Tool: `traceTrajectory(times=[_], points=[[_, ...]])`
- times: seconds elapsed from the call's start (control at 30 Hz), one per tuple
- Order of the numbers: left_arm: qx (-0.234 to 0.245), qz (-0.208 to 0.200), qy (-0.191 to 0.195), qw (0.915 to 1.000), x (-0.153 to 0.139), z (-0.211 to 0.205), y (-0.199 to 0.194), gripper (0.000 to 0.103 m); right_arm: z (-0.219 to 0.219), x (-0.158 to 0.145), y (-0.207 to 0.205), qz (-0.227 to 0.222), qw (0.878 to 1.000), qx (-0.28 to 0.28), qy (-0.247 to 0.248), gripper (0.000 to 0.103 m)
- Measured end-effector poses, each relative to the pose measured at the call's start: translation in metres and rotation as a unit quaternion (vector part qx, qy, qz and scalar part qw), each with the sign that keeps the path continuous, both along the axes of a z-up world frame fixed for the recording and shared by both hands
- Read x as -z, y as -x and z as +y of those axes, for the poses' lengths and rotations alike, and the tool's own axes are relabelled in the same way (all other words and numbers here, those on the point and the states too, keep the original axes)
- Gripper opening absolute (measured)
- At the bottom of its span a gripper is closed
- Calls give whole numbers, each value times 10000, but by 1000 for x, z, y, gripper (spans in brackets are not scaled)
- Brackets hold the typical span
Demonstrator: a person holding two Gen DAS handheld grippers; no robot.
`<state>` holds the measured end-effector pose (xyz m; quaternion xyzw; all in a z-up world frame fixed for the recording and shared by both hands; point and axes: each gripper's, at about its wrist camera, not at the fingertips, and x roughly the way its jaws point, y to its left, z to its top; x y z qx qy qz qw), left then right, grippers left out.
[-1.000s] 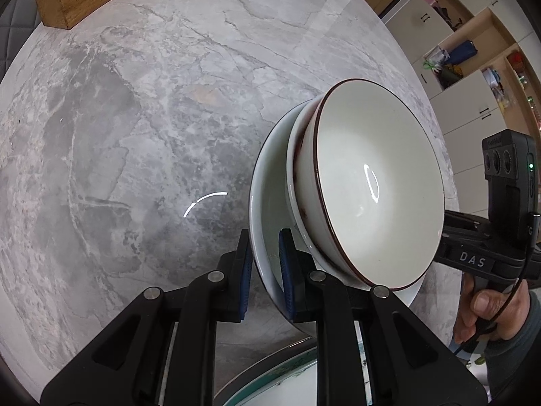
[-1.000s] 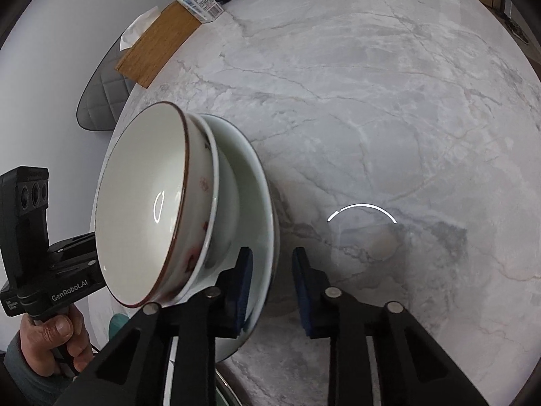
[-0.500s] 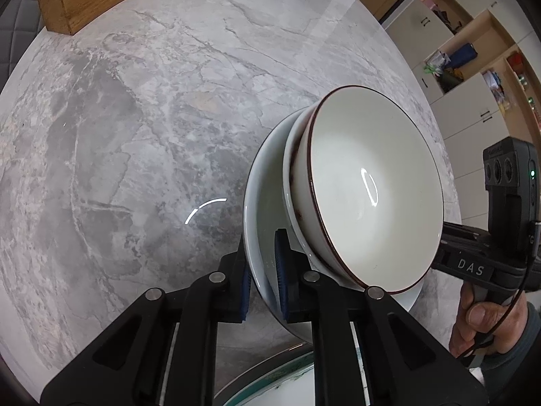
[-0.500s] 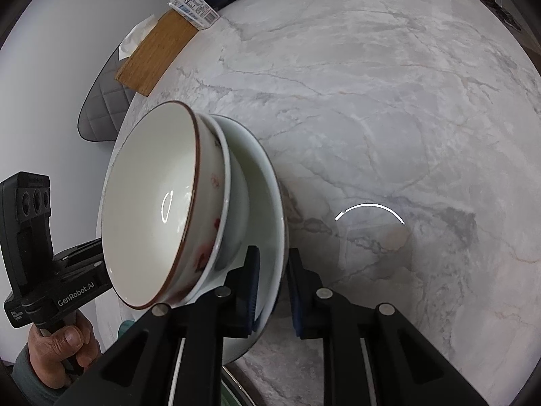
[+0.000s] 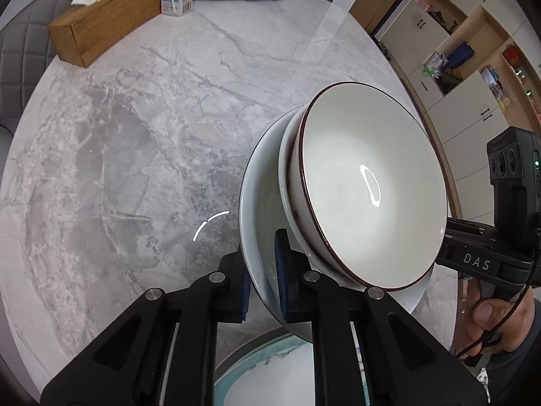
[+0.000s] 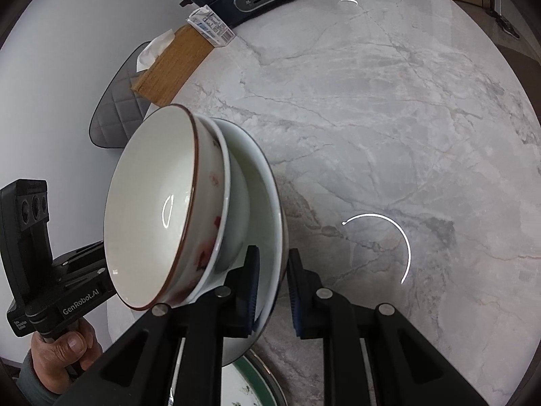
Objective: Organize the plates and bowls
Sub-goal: 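Carry the stack over the teal floral plate and lower it onto it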
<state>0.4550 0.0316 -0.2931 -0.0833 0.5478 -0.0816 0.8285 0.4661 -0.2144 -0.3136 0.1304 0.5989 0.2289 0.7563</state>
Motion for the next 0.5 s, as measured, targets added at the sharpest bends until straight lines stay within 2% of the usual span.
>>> traceTrajectory(times=[0.27,0.5], points=[[4,-213,-39,9998,-41,6,39,11,5,-37,31,-154,9998,-83,12,19],[-29,-228,12,9997,-48,14,91,11,13,-49,75,-150,9998,-106,-13,20]])
